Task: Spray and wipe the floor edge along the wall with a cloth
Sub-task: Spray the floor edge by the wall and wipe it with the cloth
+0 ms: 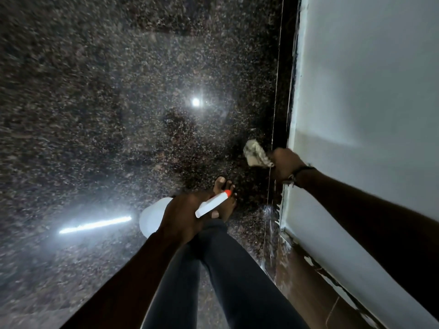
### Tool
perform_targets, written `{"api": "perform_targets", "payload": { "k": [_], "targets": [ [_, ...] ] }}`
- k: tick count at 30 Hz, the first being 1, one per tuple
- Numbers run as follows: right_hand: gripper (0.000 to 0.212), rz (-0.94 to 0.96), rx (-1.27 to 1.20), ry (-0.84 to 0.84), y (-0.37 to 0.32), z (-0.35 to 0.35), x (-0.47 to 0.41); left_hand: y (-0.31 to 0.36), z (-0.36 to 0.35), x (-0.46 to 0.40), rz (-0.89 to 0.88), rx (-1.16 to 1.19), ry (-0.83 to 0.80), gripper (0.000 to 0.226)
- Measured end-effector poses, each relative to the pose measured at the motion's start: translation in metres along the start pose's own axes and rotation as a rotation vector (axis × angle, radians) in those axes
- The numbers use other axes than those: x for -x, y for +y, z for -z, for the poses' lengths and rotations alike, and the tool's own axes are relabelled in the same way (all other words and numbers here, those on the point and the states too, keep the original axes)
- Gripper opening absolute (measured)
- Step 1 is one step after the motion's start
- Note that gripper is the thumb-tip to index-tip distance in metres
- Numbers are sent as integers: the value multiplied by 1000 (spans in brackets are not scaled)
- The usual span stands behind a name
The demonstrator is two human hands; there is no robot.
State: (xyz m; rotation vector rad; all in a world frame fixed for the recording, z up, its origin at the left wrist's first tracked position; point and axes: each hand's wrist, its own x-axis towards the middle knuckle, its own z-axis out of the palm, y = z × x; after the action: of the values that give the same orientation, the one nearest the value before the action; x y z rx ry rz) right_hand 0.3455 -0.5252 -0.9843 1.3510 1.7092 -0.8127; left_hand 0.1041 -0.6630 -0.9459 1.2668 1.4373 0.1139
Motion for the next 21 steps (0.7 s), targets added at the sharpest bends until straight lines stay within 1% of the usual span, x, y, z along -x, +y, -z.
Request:
{"api": "perform_targets", "payload": {
  "k": [3, 6, 8, 10, 13, 15, 17, 18, 20, 21],
  "targets": [
    [34, -60, -146, 194, 0, 19, 4, -6, -6, 3, 44, -67, -5, 33],
    [35, -79, -131, 244, 0, 30, 2, -10, -5, 8, 26, 29, -51, 26],
    [35, -66, -104, 257, -3, 33, 2, -11, -2, 13, 13, -15, -61, 27],
    [35, -38, -47, 226, -7, 32, 2, -15, -2, 17, 20, -11, -40, 30],
    [31, 14, 112, 152, -13, 27, 4, -27, -4, 21, 25, 21, -38, 39],
    [29, 37, 210, 75, -16, 16, 1, -34, -2, 22, 24, 15, -35, 37],
    [29, 25, 327, 41, -13, -1, -6, -40, -1, 21, 19, 13, -10, 31],
    [30, 30, 400, 78, -5, -16, -16, -45, -3, 21, 29, 12, -1, 27],
    [43, -8, 506, 162, 8, -46, -31, -56, -10, 19, 35, -17, 25, 24],
    [46, 2, 501, 139, 12, -59, -31, -61, -15, 17, 41, -51, 23, 24]
  ]
}}
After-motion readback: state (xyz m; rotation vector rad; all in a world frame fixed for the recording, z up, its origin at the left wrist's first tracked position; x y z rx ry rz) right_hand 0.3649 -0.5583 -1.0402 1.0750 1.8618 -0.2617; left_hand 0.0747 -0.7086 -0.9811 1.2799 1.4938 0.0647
